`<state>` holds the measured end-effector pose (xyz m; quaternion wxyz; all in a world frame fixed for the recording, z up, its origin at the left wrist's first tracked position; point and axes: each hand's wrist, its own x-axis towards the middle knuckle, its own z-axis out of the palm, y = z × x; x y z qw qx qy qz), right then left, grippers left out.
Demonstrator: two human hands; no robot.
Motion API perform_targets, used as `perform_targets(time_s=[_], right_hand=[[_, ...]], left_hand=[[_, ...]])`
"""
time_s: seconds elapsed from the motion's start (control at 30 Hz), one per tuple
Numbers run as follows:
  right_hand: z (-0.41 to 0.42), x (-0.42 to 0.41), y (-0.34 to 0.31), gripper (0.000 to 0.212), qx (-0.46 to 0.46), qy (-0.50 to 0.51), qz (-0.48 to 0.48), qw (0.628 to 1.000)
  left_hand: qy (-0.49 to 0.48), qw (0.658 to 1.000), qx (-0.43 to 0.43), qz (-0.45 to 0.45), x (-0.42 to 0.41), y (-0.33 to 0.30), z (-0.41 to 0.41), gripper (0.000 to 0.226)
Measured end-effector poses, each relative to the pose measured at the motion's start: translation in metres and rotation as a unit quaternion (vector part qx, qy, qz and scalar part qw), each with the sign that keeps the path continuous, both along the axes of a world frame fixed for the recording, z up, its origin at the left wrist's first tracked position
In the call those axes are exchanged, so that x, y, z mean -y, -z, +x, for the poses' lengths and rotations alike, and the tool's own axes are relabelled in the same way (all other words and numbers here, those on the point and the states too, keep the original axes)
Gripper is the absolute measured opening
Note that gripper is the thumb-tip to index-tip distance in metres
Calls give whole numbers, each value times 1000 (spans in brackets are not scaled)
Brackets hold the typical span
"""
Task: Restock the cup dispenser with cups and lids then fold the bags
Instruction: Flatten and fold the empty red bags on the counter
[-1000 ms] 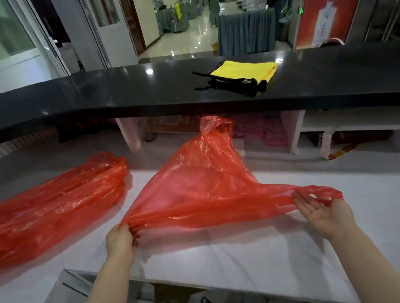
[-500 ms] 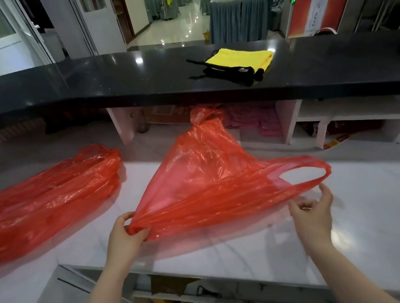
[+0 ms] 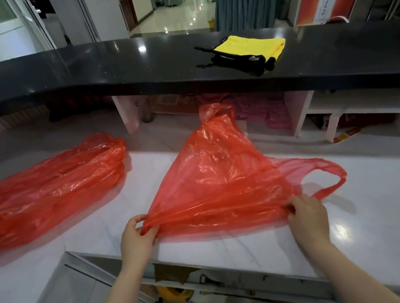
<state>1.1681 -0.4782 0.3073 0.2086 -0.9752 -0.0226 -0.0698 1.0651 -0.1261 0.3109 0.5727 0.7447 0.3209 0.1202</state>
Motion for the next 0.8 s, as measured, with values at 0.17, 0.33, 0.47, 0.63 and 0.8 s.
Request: perform_targets(time_s=[0.17,0.33,0.47,0.63,0.8], right_hand=[[-16,1,0,34,-24,50,116,992],[-35,17,1,42,-72,74,345,933],[-16,20,-18,48,-90,133,270,949],[12,17,-35,33,-150,111,303,934],[23,25,-41,7,-156,135,554,807]], left_hand=[[-15,1000,-20,4,-3,5,7,16],[0,999,-30,23,-3,7,6,20],[18,1000,-18,-11,-5,2,4,26],[15,999,-19,-31,-6,-1,3,23],[-40,994,-37,-94,-15,-3,7,21]])
